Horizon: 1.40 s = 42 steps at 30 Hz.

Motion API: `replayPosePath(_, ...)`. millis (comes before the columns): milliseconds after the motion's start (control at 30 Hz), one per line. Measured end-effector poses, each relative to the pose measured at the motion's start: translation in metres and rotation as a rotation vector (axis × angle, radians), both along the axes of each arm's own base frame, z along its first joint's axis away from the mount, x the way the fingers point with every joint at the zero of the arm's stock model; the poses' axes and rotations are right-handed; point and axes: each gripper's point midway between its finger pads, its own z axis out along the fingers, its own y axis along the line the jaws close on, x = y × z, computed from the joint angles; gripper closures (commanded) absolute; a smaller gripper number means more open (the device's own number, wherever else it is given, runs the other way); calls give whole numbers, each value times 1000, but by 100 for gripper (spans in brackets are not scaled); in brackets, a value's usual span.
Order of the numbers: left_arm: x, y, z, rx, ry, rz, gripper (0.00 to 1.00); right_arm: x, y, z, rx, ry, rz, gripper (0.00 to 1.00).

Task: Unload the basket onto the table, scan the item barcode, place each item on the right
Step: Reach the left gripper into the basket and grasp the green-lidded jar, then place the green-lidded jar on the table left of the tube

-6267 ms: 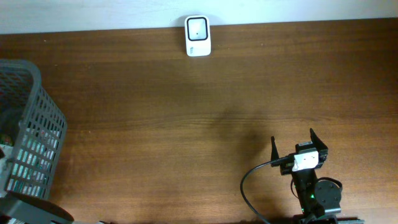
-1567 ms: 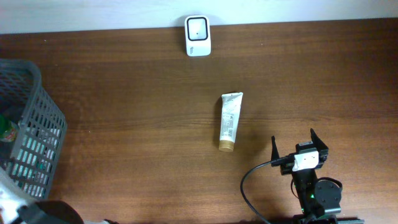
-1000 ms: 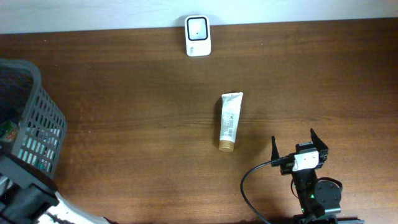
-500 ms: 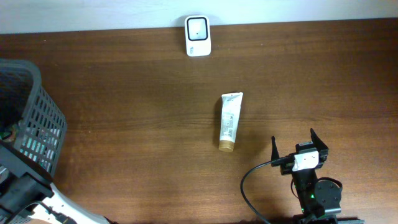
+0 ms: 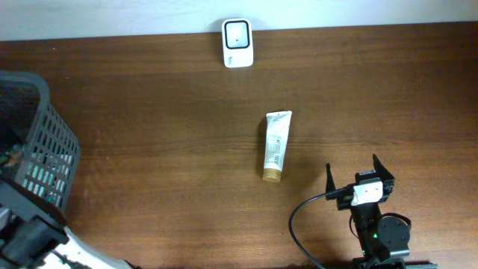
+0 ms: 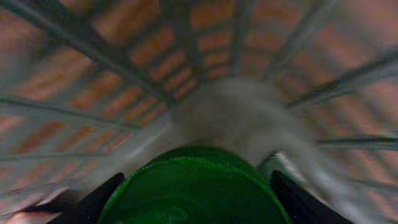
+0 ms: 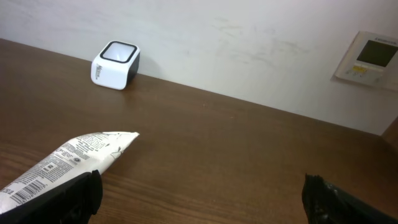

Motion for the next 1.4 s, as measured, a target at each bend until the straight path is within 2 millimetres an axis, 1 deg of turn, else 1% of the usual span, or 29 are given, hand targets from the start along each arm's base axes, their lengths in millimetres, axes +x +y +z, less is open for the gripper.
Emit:
replayPosePath(33,1,-3,24,19,-47,-4,39,0,0,0,0,0,0,2)
replayPosePath(67,0,-8,58,49,-109,-2,39,0,0,0,0,0,0,2)
replayPosePath(100,-2,-13,85,73,-160,4,40,0,0,0,1,0,0,2)
replayPosePath(133,-5,-21,120,104,-229,2,39,0,0,0,0,0,0,2)
replayPosePath(200,-10,-37,167,140,-329,-19,43,0,0,0,1,0,0,2)
replayPosePath(233,-14,-49,195,152,-393,-33,43,0,0,0,0,0,0,2)
replayPosePath(300,-22,-68,227,165,-470,-54,43,0,0,0,0,0,0,2)
replayPosePath(367,-26,-84,249,167,-524,-79,43,0,0,0,0,0,0,2)
replayPosePath(400,-27,-101,264,166,-563,-110,43,0,0,0,0,0,0,2)
replayPosePath(467,-25,-127,285,170,-615,-166,43,0,0,0,1,0,0,2)
replayPosePath(533,-18,-164,300,156,-656,-248,43,0,0,0,0,0,0,2)
replayPosePath(567,-13,-188,303,134,-664,-306,43,0,0,0,0,0,0,2)
replayPosePath(600,-6,-219,304,95,-669,-383,43,0,0,0,0,0,0,2)
replayPosePath(667,3,-254,295,44,-640,-463,43,0,0,0,0,0,0,2)
replayPosePath(700,9,-278,289,7,-622,-523,43,0,0,0,0,0,0,2)
replayPosePath(733,15,-308,283,-35,-607,-599,43,0,0,0,0,0,0,2)
replayPosePath(767,18,-337,274,-79,-575,-669,43,0,0,0,0,0,0,2)
replayPosePath(800,18,-353,265,-105,-543,-705,44,0,0,0,0,0,0,2)
replayPosePath(833,20,-376,253,-144,-499,-759,45,0,0,0,0,0,0,2)
replayPosePath(900,24,-413,228,-206,-412,-843,44,0,0,0,0,0,0,2)
replayPosePath(933,27,-431,210,-238,-353,-881,44,0,0,0,0,0,0,2)
replayPosePath(967,31,-452,189,-273,-285,-925,43,0,0,0,0,0,0,2)
replayPosePath(1033,38,-487,145,-325,-154,-985,43,0,0,0,0,0,0,2)
replayPosePath(1067,40,-506,115,-352,-66,-1015,41,0,0,0,0,0,0,2)
replayPosePath(1133,41,-534,70,-383,56,-1056,41,0,0,0,0,0,0,2)
replayPosePath(1233,34,-570,12,-409,205,-1112,41,0,0,0,1,0,0,2)
replayPosePath(1267,33,-579,-2,-412,231,-1126,41,0,0,0,0,0,0,2)
replayPosePath(1333,31,-605,-38,-413,286,-1170,41,0,0,0,0,0,0,2)
replayPosePath(1400,30,-622,-56,-410,297,-1203,40,0,0,0,0,0,0,2)
